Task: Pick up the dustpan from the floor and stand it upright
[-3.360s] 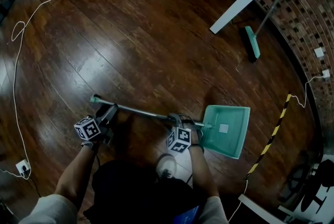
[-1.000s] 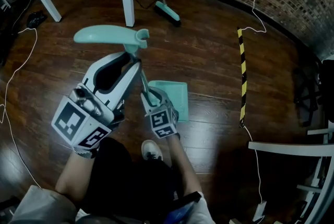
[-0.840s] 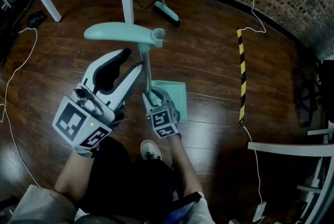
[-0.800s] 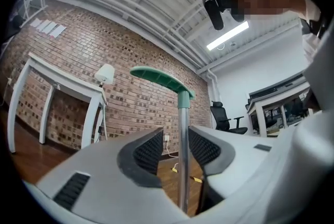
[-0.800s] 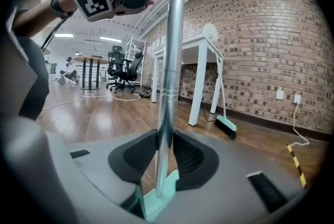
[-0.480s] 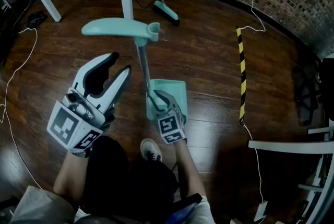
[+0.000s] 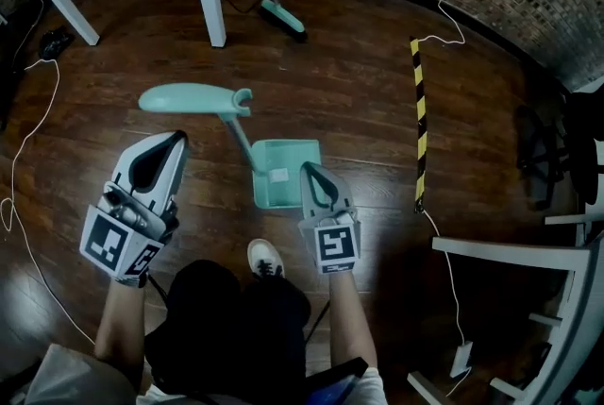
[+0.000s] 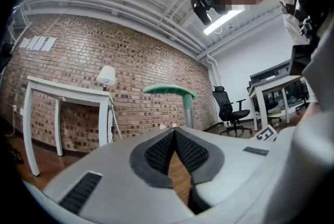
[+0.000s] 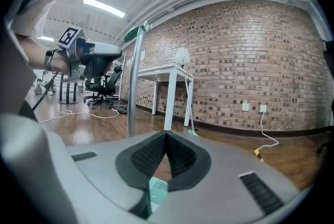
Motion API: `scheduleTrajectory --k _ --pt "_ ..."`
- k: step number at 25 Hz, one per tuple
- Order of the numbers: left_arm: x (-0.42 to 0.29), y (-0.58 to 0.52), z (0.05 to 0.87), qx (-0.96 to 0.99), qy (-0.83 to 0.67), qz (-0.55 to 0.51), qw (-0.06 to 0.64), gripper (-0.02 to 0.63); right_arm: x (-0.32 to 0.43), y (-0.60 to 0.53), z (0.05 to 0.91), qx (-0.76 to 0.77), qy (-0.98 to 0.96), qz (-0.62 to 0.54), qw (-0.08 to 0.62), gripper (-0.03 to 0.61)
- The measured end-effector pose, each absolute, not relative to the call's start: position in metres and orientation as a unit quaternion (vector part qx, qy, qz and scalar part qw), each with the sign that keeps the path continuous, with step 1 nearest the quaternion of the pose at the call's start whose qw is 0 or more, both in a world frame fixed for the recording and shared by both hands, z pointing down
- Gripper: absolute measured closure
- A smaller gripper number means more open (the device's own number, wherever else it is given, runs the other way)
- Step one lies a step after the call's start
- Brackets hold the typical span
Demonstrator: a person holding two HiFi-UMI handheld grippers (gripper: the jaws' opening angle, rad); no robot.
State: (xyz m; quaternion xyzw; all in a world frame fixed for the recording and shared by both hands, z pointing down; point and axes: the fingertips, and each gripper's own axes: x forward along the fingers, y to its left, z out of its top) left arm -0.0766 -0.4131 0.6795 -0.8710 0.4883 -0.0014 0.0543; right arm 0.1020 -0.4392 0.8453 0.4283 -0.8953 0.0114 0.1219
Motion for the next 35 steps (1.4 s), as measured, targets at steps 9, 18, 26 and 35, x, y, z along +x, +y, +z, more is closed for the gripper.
scheduleTrajectory --k 9,18,26,35 --pt "-0.096 -0.384 0.531 -0.87 0.483 -0.083 0.059 0.621 0.148 -0.419 0.588 0.474 -0.877 0.005 0.078 0.589" --pt "-0.127 -0.325 0.319 -0.859 0.5 -0.083 0.071 0.62 0.168 -0.351 0.327 0.516 -0.854 -0.037 0.055 0.589" --pt "-0.145 -0.238 0.197 -0.861 0.496 -0.045 0.099 0.62 0.142 -0.238 0.194 0.557 -0.828 -0.065 -0.014 0.589" --pt "-0.162 -0.186 0.174 -0.855 0.508 -0.024 0.1 0.621 0.142 -0.186 0.158 0.567 -0.819 -0.084 -0.004 0.589"
